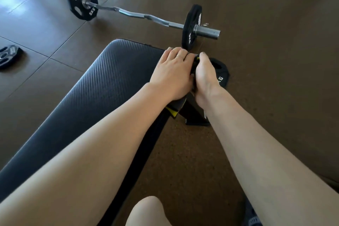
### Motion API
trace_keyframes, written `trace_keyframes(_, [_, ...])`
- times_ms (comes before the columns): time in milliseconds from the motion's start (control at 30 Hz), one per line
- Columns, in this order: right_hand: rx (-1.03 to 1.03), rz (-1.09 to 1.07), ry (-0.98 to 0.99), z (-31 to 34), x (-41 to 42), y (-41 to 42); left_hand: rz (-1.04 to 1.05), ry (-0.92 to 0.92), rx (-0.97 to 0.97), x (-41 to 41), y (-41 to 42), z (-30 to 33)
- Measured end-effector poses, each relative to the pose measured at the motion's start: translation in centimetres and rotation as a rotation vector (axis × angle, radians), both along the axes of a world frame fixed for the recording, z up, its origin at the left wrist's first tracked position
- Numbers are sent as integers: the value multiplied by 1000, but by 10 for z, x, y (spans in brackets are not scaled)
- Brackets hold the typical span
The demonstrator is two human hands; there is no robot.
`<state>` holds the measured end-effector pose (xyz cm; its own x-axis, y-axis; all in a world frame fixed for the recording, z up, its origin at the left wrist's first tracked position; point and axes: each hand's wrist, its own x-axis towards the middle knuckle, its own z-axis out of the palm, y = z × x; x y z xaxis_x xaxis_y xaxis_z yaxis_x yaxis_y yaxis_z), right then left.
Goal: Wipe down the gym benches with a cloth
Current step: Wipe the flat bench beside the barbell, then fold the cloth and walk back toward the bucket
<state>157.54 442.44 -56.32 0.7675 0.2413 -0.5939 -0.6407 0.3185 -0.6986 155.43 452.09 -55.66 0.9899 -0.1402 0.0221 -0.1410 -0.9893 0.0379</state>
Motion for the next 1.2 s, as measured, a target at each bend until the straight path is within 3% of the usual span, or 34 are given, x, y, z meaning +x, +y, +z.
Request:
trace_keyframes(133, [-61, -22, 84, -5, -11, -5, -30, 13, 70, 21, -4, 7])
trace_keyframes(267, [-97, -44, 156, -2, -17, -25, 121, 30, -91, 29, -14, 14])
trace_keyframes(333, [-120, -43, 205, 9, -17, -43, 325, 19, -370, 32, -19, 25])
trace_keyframes(400, [-159, -28, 222, 28, -13, -65, 535, 66, -780, 34, -27, 46])
trace_keyframes(500, [-167, 23, 216, 74, -6, -92, 685, 325, -1365, 25, -60, 90])
trace_keyframes(567, [-212, 67, 204, 110, -3, -109, 735, 503, -1514, 17, -87, 125])
trace_keyframes(733, [-211, 123, 242, 216, -10, -165, 842, 643, -1499, 10, -134, 221])
trace_keyframes(1067, [-174, 96, 299, 392, -33, -256, 730, 795, -1384, 7, -203, 398])
trace_keyframes(1200, [-366, 224, 277, 435, -40, -287, 735, 841, -1313, 9, -228, 432])
